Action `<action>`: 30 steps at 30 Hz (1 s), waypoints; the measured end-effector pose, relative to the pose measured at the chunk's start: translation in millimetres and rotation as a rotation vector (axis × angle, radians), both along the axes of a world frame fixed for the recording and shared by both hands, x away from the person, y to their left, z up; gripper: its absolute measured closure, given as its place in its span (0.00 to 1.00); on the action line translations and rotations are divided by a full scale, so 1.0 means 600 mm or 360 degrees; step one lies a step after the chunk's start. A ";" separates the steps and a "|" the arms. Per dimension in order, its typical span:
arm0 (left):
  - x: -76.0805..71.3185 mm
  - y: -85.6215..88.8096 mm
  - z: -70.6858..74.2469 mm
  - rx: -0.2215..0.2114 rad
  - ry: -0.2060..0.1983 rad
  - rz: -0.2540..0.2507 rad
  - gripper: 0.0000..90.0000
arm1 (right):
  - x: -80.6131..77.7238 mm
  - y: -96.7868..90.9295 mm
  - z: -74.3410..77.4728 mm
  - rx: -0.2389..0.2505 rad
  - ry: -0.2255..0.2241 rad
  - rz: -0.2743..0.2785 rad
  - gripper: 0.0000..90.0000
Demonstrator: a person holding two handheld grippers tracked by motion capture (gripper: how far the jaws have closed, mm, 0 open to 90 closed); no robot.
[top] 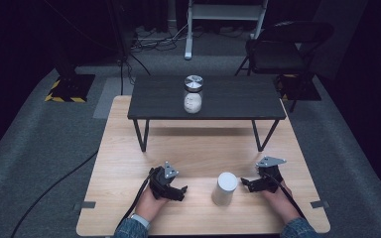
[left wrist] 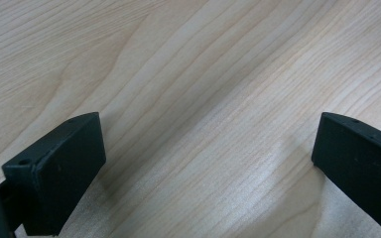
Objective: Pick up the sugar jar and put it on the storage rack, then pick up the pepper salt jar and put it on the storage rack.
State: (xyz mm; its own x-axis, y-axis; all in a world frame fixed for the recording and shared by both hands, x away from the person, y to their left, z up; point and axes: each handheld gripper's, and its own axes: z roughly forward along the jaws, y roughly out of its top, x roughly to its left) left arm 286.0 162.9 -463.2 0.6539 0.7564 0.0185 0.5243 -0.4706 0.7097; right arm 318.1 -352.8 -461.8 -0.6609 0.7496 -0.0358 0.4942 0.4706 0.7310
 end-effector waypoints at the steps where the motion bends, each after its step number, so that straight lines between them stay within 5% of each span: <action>1: 0.000 0.000 0.000 0.0001 0.0002 0.0002 0.00 | 0.000 0.000 0.000 -0.0001 0.0000 0.0000 0.00; 20: 0.000 0.001 0.000 0.0000 0.0001 -0.0004 0.00 | -0.003 -0.003 0.000 0.0022 -0.0002 -0.0011 0.00; 30: 0.001 0.002 0.000 0.0001 0.0001 -0.0008 0.00 | -0.039 -0.033 0.005 0.0221 -0.0258 0.0041 0.00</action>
State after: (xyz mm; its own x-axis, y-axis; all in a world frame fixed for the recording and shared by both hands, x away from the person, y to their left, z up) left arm 286.6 163.8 -463.0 0.6578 0.7530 0.0185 0.5223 -0.4737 0.7091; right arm 294.4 -372.5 -458.8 -0.6738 0.7378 -0.0404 0.3542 0.3705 0.8587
